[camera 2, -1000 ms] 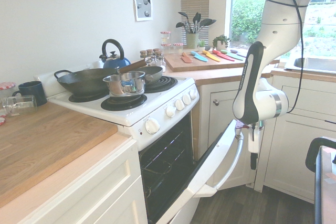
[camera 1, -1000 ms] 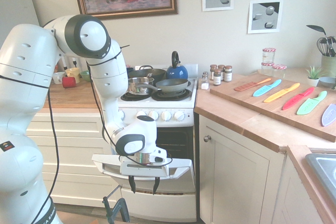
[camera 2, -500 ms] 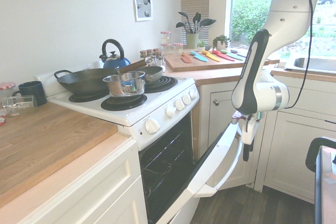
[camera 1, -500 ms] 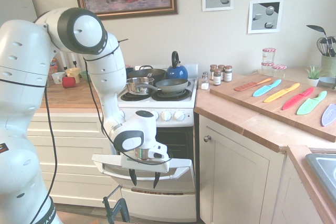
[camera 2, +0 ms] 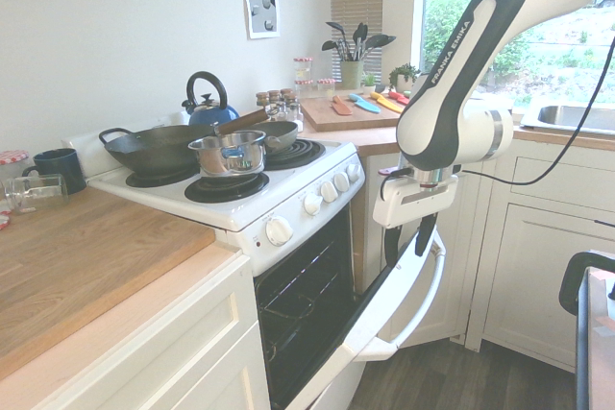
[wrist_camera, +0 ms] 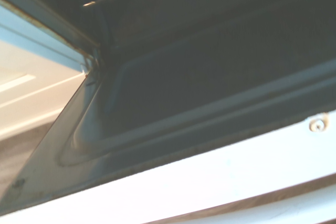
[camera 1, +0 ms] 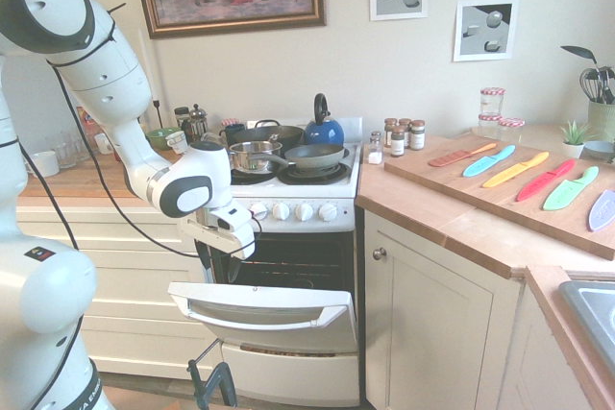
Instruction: Open the oven
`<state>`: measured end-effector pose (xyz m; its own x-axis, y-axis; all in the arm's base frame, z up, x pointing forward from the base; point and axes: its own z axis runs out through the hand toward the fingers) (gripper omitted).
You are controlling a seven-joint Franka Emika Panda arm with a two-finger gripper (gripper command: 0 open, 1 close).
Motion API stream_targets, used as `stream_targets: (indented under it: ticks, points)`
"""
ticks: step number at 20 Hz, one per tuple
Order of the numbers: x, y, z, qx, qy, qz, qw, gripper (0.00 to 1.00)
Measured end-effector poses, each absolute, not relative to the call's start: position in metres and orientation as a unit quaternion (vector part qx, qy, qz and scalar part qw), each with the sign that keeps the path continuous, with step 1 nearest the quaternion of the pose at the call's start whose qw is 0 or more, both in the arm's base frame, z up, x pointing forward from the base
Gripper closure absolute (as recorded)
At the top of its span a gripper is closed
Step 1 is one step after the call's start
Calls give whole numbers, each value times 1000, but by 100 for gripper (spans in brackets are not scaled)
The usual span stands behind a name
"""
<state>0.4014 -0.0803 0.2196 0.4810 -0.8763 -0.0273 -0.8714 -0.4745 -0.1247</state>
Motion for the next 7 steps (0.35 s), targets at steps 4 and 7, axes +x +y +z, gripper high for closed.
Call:
stream_targets:
  ticks: [4,7]
  points:
    - [399,-85,221,-876,479,-26,49,0]
    - [390,-88,225,-895,444,-31,40,0]
